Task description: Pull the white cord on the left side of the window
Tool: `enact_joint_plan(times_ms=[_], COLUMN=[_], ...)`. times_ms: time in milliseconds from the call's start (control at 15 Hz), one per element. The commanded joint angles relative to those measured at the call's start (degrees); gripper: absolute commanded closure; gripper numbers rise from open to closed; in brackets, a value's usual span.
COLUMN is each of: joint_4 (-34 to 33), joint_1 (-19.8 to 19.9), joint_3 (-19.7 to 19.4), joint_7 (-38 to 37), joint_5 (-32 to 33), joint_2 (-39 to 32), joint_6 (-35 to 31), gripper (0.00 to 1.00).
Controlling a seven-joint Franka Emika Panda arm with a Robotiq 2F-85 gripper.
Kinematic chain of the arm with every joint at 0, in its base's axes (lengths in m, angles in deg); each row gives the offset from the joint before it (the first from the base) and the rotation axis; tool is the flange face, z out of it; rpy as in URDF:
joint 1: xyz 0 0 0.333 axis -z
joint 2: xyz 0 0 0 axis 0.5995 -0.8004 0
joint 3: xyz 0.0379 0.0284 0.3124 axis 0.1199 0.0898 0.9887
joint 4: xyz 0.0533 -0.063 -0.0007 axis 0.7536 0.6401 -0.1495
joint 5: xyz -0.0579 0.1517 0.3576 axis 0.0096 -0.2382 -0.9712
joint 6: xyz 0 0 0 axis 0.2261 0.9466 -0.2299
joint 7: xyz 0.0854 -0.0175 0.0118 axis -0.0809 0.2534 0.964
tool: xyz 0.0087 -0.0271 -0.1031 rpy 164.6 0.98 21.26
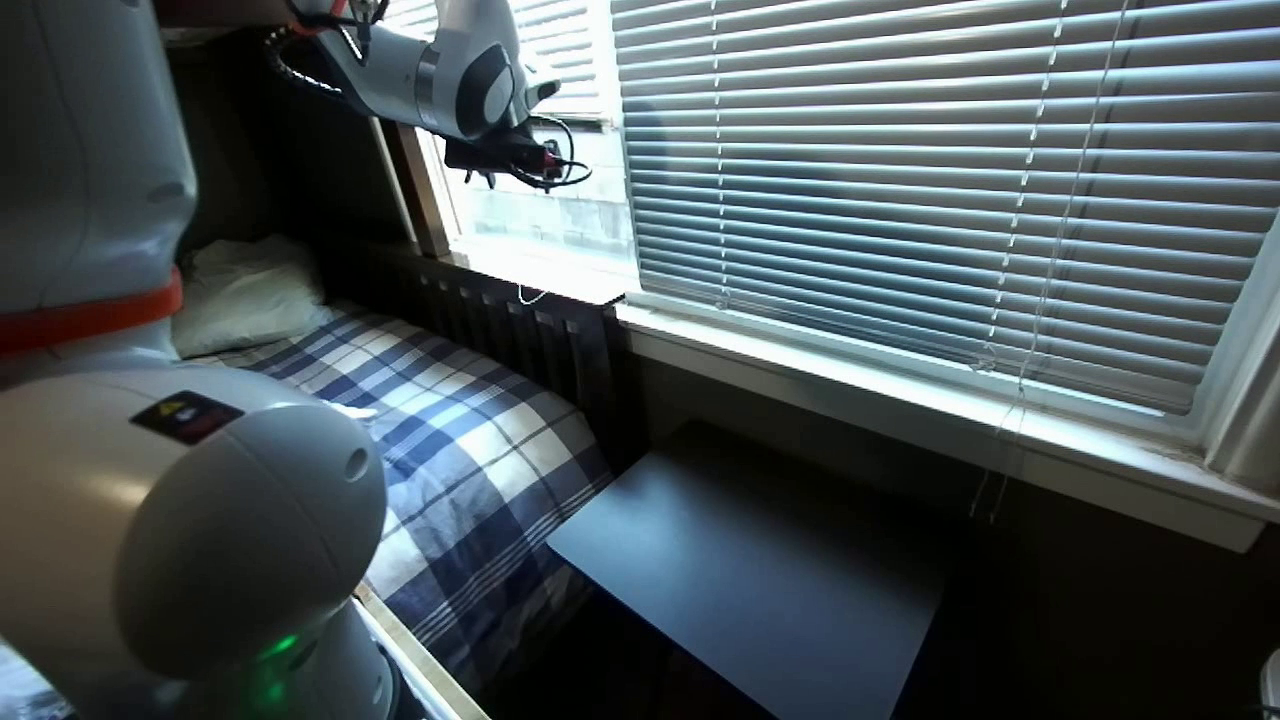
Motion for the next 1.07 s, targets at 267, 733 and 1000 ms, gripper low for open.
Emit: enact_joint_plan(times_ms=[267, 733, 1000], joint_4=[-7.7, -11.5, -12.7], joint_1=[-1.5, -3.2, -7.8], joint_3=[-0.2, -2.0, -7.1], joint_7=[-0.4, -10.6, -13.0], joint_5=[0.8, 8.1, 7.8], joint_2=[-10.6, -14.9, -15.8], joint_6=[-9.5, -14.3, -15.6], gripper=[0.00, 0.06, 0.35])
